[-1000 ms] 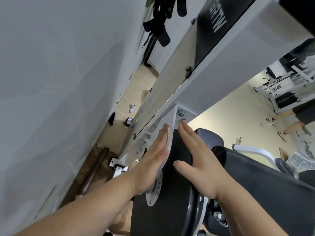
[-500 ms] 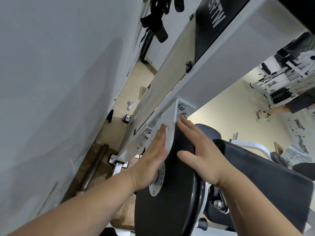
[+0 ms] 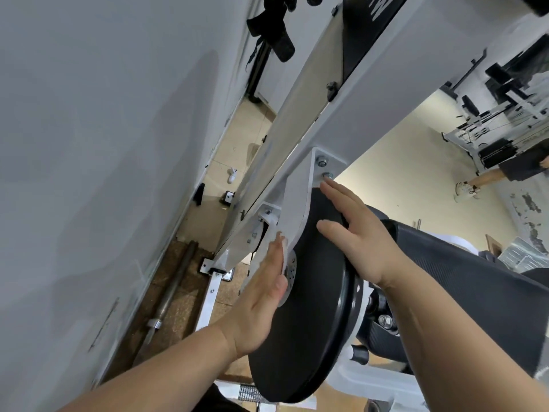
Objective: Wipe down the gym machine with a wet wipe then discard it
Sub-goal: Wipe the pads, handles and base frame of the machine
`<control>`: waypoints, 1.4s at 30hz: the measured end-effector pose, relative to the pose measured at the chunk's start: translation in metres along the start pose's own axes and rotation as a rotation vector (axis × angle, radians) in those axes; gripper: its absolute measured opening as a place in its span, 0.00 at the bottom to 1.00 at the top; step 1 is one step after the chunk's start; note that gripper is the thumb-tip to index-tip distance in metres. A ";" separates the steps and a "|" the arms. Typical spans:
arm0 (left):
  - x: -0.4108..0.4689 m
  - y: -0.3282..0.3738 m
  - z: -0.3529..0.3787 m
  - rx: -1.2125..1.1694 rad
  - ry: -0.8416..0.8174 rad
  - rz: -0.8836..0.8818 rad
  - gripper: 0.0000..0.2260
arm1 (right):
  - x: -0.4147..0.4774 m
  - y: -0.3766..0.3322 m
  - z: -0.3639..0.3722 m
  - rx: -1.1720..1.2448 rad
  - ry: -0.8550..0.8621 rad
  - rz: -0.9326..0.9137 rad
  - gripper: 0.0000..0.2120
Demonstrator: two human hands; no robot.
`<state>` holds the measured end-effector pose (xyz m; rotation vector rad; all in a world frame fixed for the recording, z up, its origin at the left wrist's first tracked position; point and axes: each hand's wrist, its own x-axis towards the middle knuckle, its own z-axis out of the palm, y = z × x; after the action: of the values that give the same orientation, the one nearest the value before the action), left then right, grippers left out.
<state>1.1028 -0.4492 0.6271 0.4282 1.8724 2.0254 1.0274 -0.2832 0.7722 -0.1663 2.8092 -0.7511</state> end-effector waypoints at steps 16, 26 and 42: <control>-0.037 0.111 0.103 0.529 0.258 0.484 0.28 | -0.181 0.131 -0.001 0.132 0.127 -0.013 0.36; -0.015 0.053 0.249 0.849 -0.062 0.095 0.34 | -0.268 0.236 0.011 0.227 0.105 0.141 0.34; 0.102 -0.014 0.322 0.943 -0.041 -0.001 0.37 | -0.238 0.344 -0.011 0.069 0.083 0.345 0.36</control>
<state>1.1564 -0.1152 0.6376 0.6727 2.6890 0.9857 1.2374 0.0582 0.6535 0.3604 2.7724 -0.7831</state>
